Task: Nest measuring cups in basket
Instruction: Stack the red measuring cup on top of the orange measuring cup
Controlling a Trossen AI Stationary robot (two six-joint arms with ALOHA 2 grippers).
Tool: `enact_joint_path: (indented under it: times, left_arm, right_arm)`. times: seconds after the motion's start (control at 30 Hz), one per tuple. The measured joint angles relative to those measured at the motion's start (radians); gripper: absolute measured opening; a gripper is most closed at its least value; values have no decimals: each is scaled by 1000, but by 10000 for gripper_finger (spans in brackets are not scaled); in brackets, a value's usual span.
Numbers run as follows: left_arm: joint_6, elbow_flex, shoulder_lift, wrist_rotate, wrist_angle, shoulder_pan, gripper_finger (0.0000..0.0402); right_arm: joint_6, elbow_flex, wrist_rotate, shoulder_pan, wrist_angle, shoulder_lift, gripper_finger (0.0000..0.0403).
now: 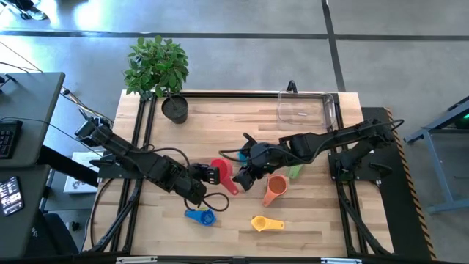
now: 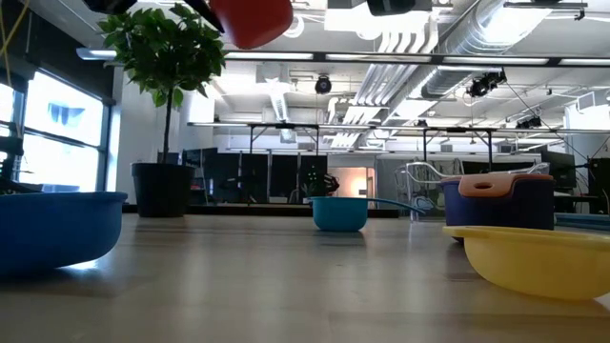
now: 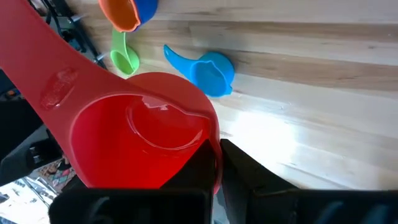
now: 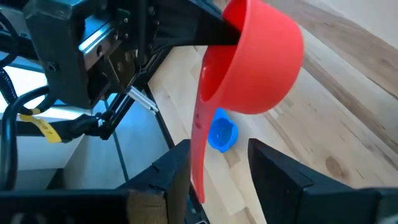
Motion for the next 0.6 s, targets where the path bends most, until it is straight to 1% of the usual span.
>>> enact_joint_path:
  times: [0.4, 0.5, 0.6]
  left_arm:
    - [93, 0, 0, -2, 128, 64, 7]
    - [127, 0, 0, -2, 125, 65, 7]
    - [147, 0, 0, -2, 125, 64, 7]
  right_arm:
    - [0, 0, -48, -47, -3, 0, 141]
    - [0, 0, -52, -53, -4, 0, 116]
    - [0, 0, -74, -59, -4, 0, 73]
